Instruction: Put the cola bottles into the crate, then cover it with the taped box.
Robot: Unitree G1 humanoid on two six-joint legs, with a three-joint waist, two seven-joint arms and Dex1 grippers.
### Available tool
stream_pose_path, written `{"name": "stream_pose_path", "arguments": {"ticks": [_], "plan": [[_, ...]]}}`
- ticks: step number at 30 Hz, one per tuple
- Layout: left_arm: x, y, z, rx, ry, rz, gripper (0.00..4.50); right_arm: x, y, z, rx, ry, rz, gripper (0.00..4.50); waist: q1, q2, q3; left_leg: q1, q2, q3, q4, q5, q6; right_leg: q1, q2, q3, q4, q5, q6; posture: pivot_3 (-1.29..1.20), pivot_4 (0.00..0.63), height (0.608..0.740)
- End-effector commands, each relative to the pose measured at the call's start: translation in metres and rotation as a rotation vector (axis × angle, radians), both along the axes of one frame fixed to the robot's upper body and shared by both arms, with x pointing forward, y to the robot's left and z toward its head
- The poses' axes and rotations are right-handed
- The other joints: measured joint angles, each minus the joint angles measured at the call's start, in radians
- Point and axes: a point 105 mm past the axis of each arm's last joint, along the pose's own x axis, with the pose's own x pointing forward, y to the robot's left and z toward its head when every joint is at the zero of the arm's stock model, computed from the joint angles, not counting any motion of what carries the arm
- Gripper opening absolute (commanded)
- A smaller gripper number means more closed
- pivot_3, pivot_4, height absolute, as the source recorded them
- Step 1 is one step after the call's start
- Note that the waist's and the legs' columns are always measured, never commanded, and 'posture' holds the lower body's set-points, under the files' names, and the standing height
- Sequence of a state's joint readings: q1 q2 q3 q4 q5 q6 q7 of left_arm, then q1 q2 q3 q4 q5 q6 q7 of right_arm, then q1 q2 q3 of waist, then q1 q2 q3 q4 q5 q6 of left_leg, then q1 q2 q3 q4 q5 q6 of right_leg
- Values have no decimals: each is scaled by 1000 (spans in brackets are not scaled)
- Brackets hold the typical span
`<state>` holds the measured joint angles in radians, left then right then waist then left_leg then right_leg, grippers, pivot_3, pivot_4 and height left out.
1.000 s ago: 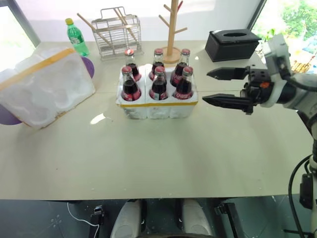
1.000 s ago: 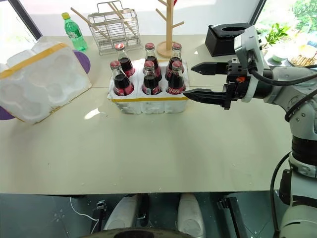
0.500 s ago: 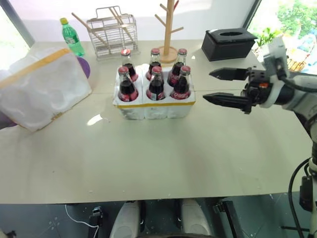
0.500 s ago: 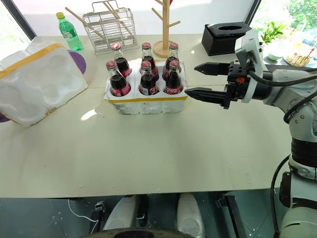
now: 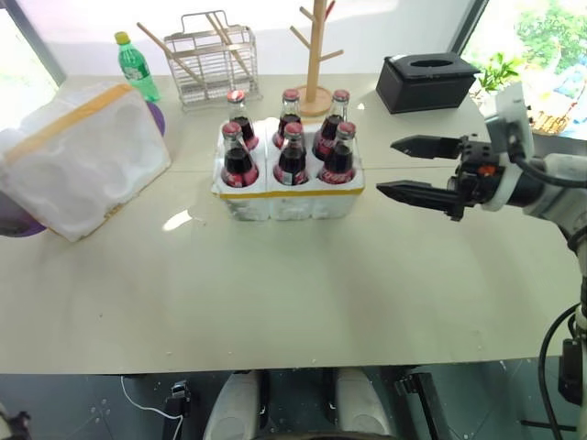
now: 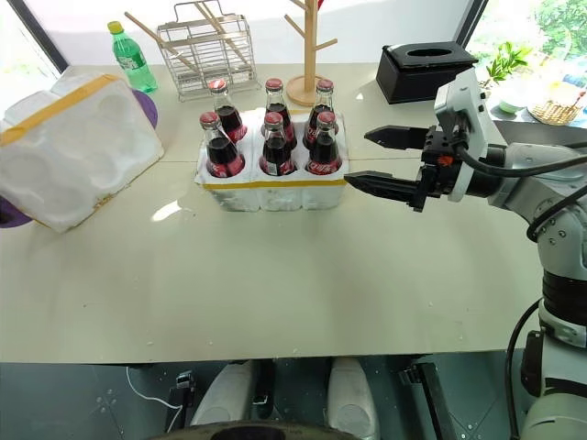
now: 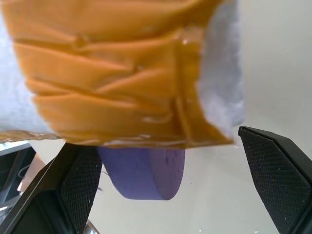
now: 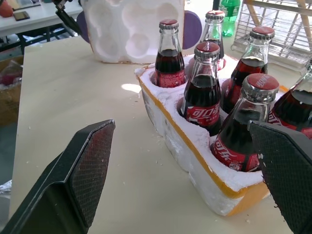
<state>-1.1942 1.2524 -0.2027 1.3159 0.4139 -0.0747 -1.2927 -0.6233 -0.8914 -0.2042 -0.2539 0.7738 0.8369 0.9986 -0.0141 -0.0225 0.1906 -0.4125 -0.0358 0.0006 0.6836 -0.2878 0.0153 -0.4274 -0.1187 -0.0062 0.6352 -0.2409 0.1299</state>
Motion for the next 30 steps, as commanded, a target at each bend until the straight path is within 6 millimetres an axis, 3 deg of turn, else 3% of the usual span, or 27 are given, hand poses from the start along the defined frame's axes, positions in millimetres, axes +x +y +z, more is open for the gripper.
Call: {"name": "stream_pose_path", "arguments": {"ticks": [1,9,13,18,19,26,30], "plan": [[0,5,7,32,-30,26,4500,-7,2,13,12,-62,14,4473,0,0,0,0,0,0,0,0,0,0,0,0,0,0,0,0,150,740],[0,2,-14,-33,12,37,4500,-9,4,13,12,-68,9,4473,0,0,0,0,0,0,0,0,0,0,0,0,0,0,0,0,150,740],[1,-1,-13,-67,1,37,3177,-8,5,13,10,-68,9,4500,2,0,0,0,0,0,0,0,0,0,0,0,0,0,0,0,150,740],[1,-2,-15,-80,6,36,661,-9,9,15,12,-71,17,4500,3,0,0,0,0,0,0,0,0,0,0,0,0,0,0,0,150,740],[1,-2,-17,-84,7,35,397,-9,10,16,13,-73,18,4500,3,0,0,0,0,-1,0,0,0,0,0,0,0,0,0,0,150,740],[9,2,-23,-23,-68,40,294,-9,10,11,0,-35,21,4500,4,1,-1,1,0,-1,1,0,0,1,-1,0,0,0,0,0,150,740],[27,6,-9,135,-249,20,294,-7,5,9,-22,-38,-9,4500,5,0,-1,2,1,-1,1,0,0,1,-1,0,2,0,0,0,150,740]]}}
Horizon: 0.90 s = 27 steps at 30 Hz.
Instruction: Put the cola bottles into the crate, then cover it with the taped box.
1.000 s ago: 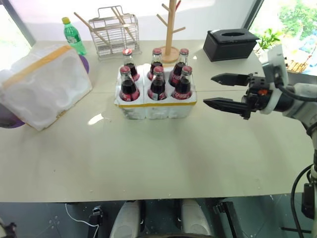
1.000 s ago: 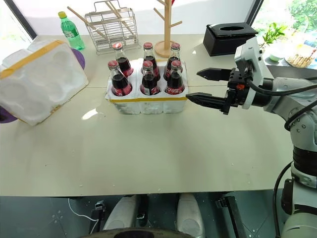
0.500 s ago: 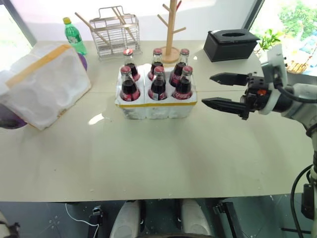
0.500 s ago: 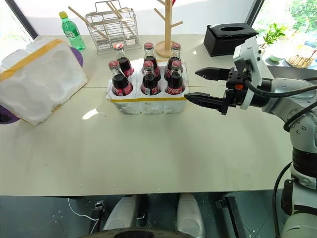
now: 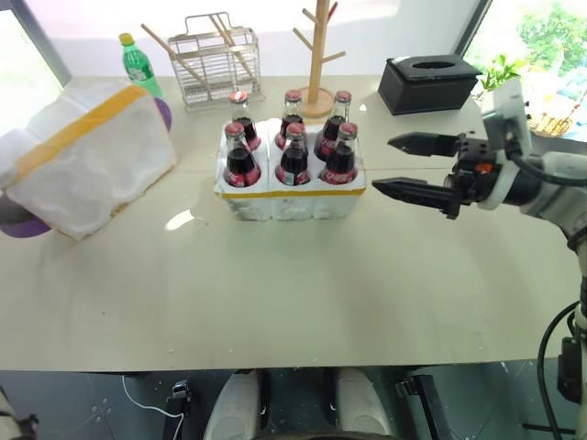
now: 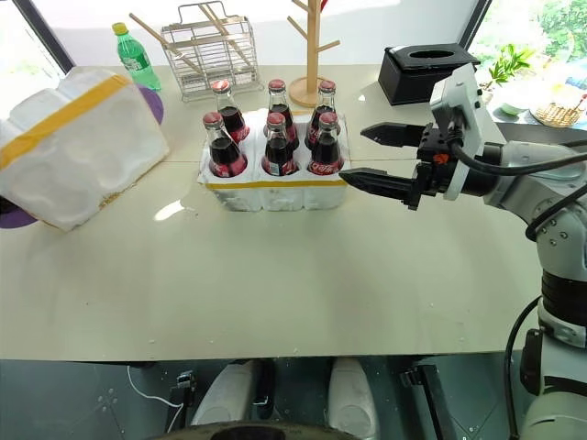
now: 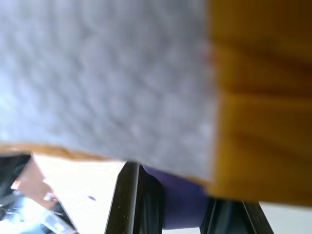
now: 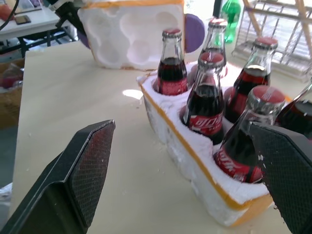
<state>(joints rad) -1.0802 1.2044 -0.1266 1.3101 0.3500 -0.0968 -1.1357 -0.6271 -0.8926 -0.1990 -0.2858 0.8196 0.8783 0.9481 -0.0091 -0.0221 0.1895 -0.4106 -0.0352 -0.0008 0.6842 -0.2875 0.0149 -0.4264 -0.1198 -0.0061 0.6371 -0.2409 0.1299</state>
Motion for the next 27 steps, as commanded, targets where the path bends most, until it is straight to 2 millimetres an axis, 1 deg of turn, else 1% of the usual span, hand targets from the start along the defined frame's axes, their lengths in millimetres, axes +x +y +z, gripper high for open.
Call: {"name": "stream_pose_path", "arguments": {"ticks": [1,2,6,8,11,13,17,19,21,23,25,27], "plan": [[19,3,19,175,-197,-14,294,-1,-3,9,-35,-71,-29,4500,0,0,0,0,0,0,0,0,0,0,0,0,1,0,0,0,150,740],[23,0,26,192,-248,-25,294,1,-5,10,-36,-76,-45,4500,0,0,0,1,0,0,0,1,-1,0,0,0,2,0,0,0,150,740],[42,-25,52,167,-422,-113,294,1,-10,13,-32,-77,-57,4500,-1,-3,1,0,0,-1,1,1,-2,-1,0,0,8,0,0,0,150,740],[48,-36,63,166,-478,-151,294,1,-11,12,-35,-78,-60,4500,-2,-3,1,0,0,-1,1,1,-2,-2,0,0,8,0,0,0,150,740],[54,-55,84,183,-587,-195,294,1,-12,11,-32,-75,-64,4500,-4,-3,1,0,0,-1,1,0,-1,-2,0,0,8,0,0,0,150,740],[56,-71,100,170,-663,-233,294,2,-12,9,-31,-74,-68,4500,-4,-3,1,0,0,-1,1,0,0,-2,0,0,8,0,0,0,150,740],[51,-116,137,173,-824,-331,294,3,-13,7,-17,-69,-86,4500,-4,-3,1,-1,0,-1,1,0,0,-2,-1,0,8,0,0,0,150,740],[47,-142,155,181,-906,-376,294,3,-15,6,-17,-67,-92,4500,-2,-3,1,-1,0,-1,1,0,-1,-2,-1,1,8,0,0,0,150,740],[43,-169,168,223,-966,-434,294,1,-19,5,-21,-62,-98,4500,0,-3,1,-1,0,-2,1,0,-1,-2,-1,1,8,0,0,0,150,740],[40,-195,174,312,-1005,-501,294,0,-25,5,-20,-59,-110,4500,-1,-3,1,-1,-1,-2,1,0,-1,-2,-1,1,8,0,0,0,150,740],[41,-212,171,389,-1004,-536,294,1,-32,6,-21,-62,-143,4500,-2,-3,1,-1,-1,-1,1,0,-1,-2,-1,1,8,0,0,0,150,740],[42,-226,162,487,-1003,-583,294,2,-38,7,-14,-67,-172,4500,-1,-3,1,0,-2,-1,1,0,-1,-2,-1,1,8,0,0,0,150,740]]}}
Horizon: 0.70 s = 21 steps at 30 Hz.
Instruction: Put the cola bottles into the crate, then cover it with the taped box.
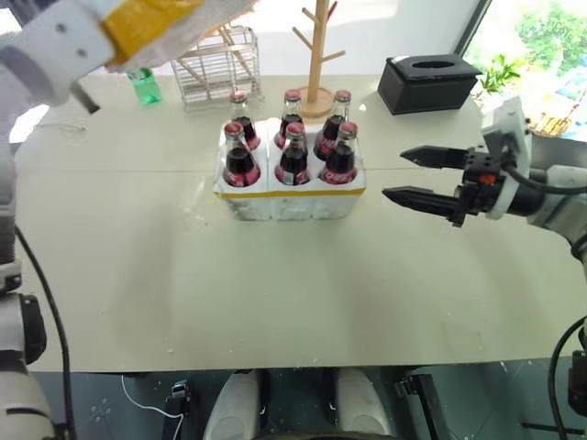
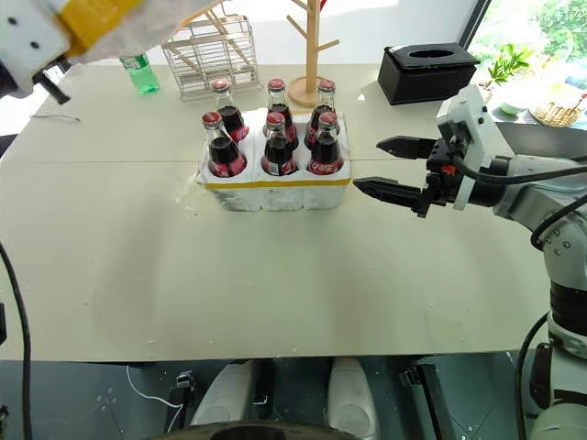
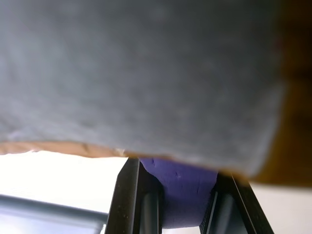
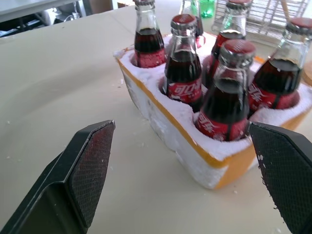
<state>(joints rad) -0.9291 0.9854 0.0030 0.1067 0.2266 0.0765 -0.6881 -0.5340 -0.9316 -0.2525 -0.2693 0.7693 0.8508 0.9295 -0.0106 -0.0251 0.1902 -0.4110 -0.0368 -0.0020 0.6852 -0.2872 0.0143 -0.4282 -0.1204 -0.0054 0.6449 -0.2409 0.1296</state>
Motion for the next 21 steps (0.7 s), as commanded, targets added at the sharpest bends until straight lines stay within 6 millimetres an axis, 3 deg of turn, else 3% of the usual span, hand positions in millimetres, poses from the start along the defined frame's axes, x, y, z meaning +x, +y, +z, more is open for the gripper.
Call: {"name": "stream_pose_path", "arguments": {"ticks": [1,7,9,15,21], "plan": [[-3,-24,-2,174,-100,8,294,-4,-13,19,16,-82,-47,4500,-1,0,0,0,0,0,0,0,0,0,0,0,0,0,0,0,150,740],[7,-46,-39,316,-139,-12,294,-5,-24,17,17,-86,-103,4500,-1,0,0,0,0,1,0,0,-1,0,1,0,0,0,0,0,150,740],[9,-51,-52,454,-193,0,294,-6,-31,17,22,-86,-126,4500,0,0,0,0,0,1,0,0,-1,0,1,0,0,0,0,0,150,740],[10,-66,-80,500,-204,-56,294,-12,-34,16,25,-82,-130,4500,4,0,0,0,1,0,0,0,-1,0,1,0,0,0,0,0,150,740],[8,-62,-106,541,-185,-44,294,-12,-36,13,32,-76,-142,4500,3,0,0,0,1,0,0,0,-1,0,1,0,0,0,0,0,150,740]]}}
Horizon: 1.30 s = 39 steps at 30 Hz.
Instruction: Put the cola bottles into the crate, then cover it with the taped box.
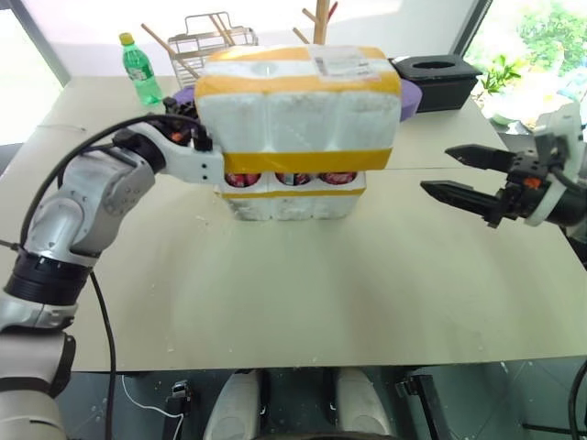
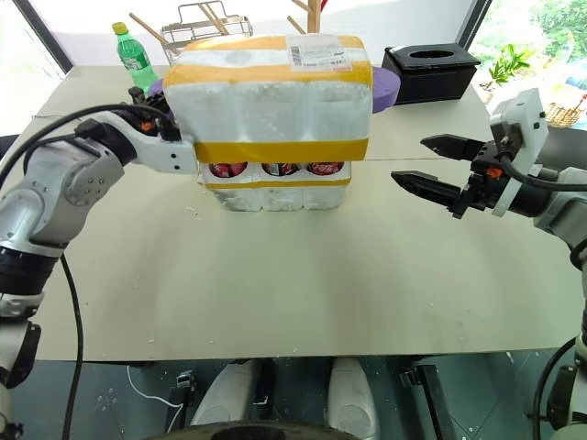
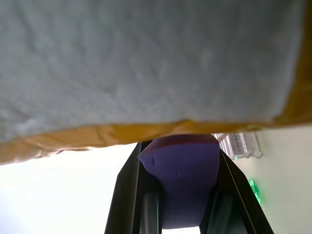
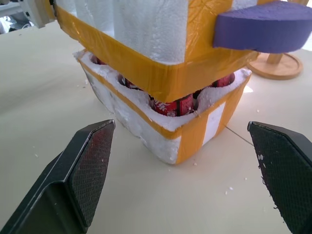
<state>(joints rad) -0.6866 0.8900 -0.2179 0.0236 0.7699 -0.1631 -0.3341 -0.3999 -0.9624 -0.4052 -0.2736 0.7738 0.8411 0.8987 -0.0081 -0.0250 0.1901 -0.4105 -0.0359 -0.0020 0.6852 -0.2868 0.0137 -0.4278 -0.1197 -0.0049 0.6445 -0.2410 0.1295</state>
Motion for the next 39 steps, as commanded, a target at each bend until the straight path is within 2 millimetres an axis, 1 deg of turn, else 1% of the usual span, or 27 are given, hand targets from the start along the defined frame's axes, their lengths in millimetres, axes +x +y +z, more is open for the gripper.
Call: {"name": "stream_pose_path", "arguments": {"ticks": [1,2,3,4,8,12,16,19,21,23,26,28,30,31,32,34,35,39], "plan": [[-7,-10,-4,29,-25,-50,793,-6,1,13,1,-62,7,4500,1,0,0,0,0,0,0,0,0,0,0,0,0,0,0,0,150,740],[-8,-11,-5,23,-24,-59,1307,-5,1,13,2,-62,8,4500,2,0,0,0,0,0,0,0,0,0,0,0,0,0,0,0,150,740],[-9,-13,-7,15,-25,-69,1673,-4,2,12,6,-59,9,4500,3,0,0,0,0,0,0,0,0,0,0,0,0,0,0,0,150,740],[-10,-14,-7,11,-29,-78,2163,-4,3,12,10,-56,13,4500,4,0,0,0,0,0,0,0,0,0,0,0,0,0,0,0,150,740],[-15,-15,-6,25,-56,-108,4243,-3,4,10,19,-48,20,4500,9,0,0,0,0,0,0,0,0,0,-1,0,0,0,0,0,150,740],[-21,-11,-4,34,-87,-124,4243,-2,5,8,26,-42,23,4500,21,0,0,0,0,0,0,0,0,0,-1,0,0,0,0,0,150,740],[-37,6,-22,48,-45,-122,4243,-2,4,5,30,-33,21,4500,17,0,0,0,0,0,0,0,0,0,-1,0,0,0,0,0,150,740],[-48,14,-35,71,-15,-130,4243,-2,2,3,31,-27,17,4500,17,0,0,0,1,0,0,0,0,0,-1,0,0,0,0,0,150,740],[-53,19,-40,77,-7,-134,4243,-1,1,2,33,-25,15,4500,18,1,0,0,1,0,0,0,0,0,-1,0,-2,0,0,0,150,740],[-56,28,-45,28,24,-122,4243,0,1,1,33,-22,15,4500,21,1,0,0,1,0,0,0,0,1,-1,0,-6,0,0,0,150,740],[-58,49,-54,-232,149,-52,4243,1,1,-1,32,-15,15,4500,20,1,-1,0,1,0,-1,0,0,2,-1,0,-7,0,0,0,150,740],[-57,61,-56,-439,233,-7,4243,2,0,-2,31,-11,15,4500,20,1,-1,0,1,-1,-1,0,0,1,-2,0,-7,0,0,0,150,740],[-55,85,-60,-876,441,65,4243,4,-2,-4,29,-5,14,4500,19,2,-1,0,1,-1,-1,0,0,1,-1,0,-7,0,0,0,150,740],[-56,90,-64,-1059,570,74,4243,4,-2,-4,28,-2,14,4500,18,1,-1,0,1,-1,-1,0,0,1,-1,0,-7,0,0,0,150,740],[-61,89,-64,-1189,708,38,4243,5,-3,-5,27,-1,15,4500,16,2,-1,0,2,-1,-1,0,-1,1,-1,0,-7,0,0,0,150,740],[-74,86,-52,-1326,902,-41,4243,6,-3,-5,25,1,19,4500,13,2,-1,0,2,-1,-1,0,-1,1,0,0,-7,0,0,0,150,740],[-81,85,-44,-1338,963,-88,4243,7,-3,-5,24,3,21,4500,12,1,-1,1,2,-1,-1,0,-1,1,0,0,-7,0,0,0,150,740],[-98,96,-14,-1379,1100,-153,4243,9,-3,-4,13,13,43,4500,6,2,-1,1,2,-1,-1,0,-1,1,0,0,-7,0,0,0,150,740]]}}
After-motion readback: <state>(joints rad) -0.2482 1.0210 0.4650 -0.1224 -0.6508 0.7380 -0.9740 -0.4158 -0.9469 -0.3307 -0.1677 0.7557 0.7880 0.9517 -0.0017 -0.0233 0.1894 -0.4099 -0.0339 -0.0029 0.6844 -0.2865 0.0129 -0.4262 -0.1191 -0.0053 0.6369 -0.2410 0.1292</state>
